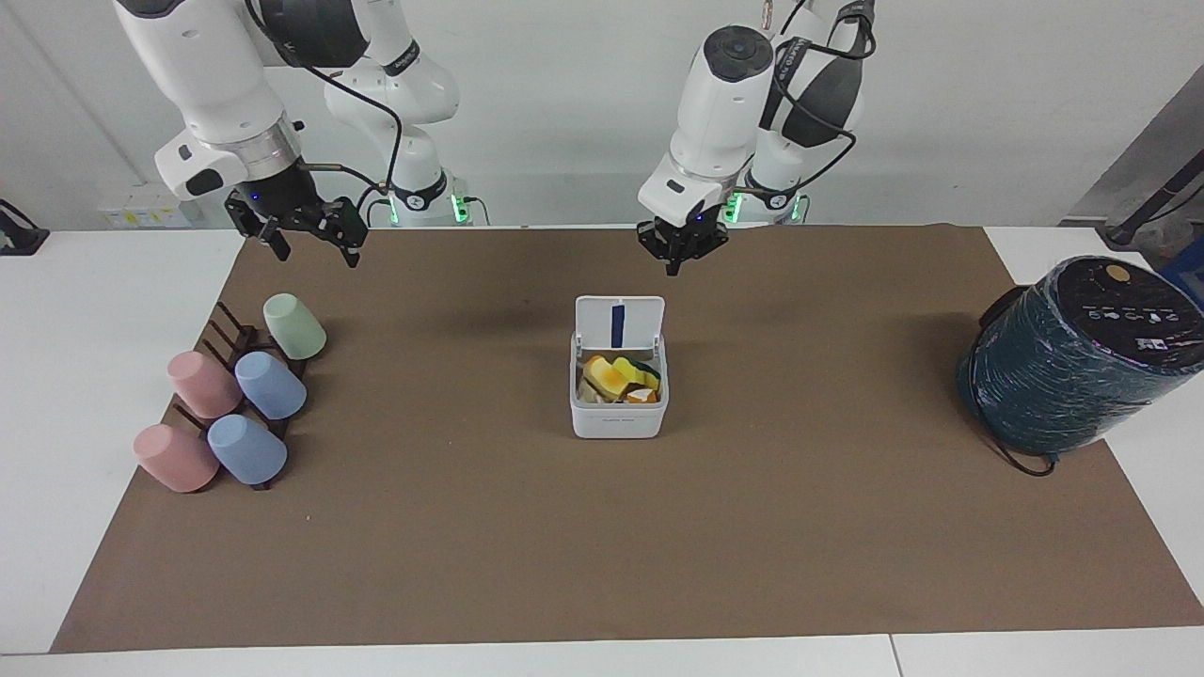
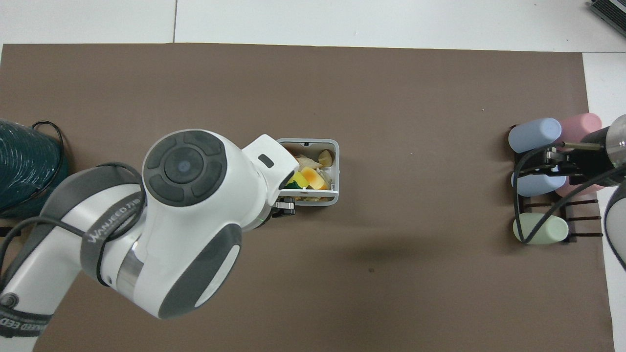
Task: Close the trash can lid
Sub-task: 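Swing the white lid down over the bin with the left gripper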
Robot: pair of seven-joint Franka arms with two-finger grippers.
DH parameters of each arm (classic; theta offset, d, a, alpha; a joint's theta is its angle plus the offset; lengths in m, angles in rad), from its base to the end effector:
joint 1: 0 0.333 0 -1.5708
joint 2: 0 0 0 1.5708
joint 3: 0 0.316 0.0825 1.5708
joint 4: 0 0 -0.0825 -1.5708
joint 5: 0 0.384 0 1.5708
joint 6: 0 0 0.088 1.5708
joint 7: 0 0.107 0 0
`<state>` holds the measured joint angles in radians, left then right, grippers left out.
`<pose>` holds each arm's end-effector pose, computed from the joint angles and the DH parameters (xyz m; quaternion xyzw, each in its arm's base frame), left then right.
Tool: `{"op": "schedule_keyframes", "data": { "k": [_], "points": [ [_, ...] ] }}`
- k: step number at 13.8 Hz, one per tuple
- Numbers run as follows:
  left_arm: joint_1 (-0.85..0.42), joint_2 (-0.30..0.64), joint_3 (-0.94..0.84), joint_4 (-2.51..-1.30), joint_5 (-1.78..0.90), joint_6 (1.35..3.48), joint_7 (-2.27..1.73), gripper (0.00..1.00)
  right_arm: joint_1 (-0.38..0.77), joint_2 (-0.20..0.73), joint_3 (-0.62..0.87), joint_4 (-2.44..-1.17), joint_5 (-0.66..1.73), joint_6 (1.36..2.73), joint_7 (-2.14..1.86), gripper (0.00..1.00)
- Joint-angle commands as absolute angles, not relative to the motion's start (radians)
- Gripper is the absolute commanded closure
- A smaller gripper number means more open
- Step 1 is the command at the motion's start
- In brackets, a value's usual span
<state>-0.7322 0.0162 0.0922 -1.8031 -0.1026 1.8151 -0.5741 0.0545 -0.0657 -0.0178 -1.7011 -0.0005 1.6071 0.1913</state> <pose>0.4502 -0.3461 0.5262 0.9986 -0.0204 -0.0296 0.0391 0.5347 0.0193 0.6018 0.9969 -0.0772 -0.0141 0.0013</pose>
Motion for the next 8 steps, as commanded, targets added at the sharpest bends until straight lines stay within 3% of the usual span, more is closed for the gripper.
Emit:
{"op": "schedule_keyframes", "data": {
  "k": [1, 8],
  "points": [
    [-0.768, -0.058, 0.109, -1.930, -0.109, 1.910, -0.586, 1.00, 0.049, -0.078, -0.014, -1.717, 0.008, 1.620, 0.189, 0.00],
    [-0.807, -0.002, 0.107, -2.013, -0.110, 2.256, -0.696, 1.00, 0.049, -0.078, -0.014, -1.721, 0.008, 1.641, 0.178, 0.00]
  ]
}}
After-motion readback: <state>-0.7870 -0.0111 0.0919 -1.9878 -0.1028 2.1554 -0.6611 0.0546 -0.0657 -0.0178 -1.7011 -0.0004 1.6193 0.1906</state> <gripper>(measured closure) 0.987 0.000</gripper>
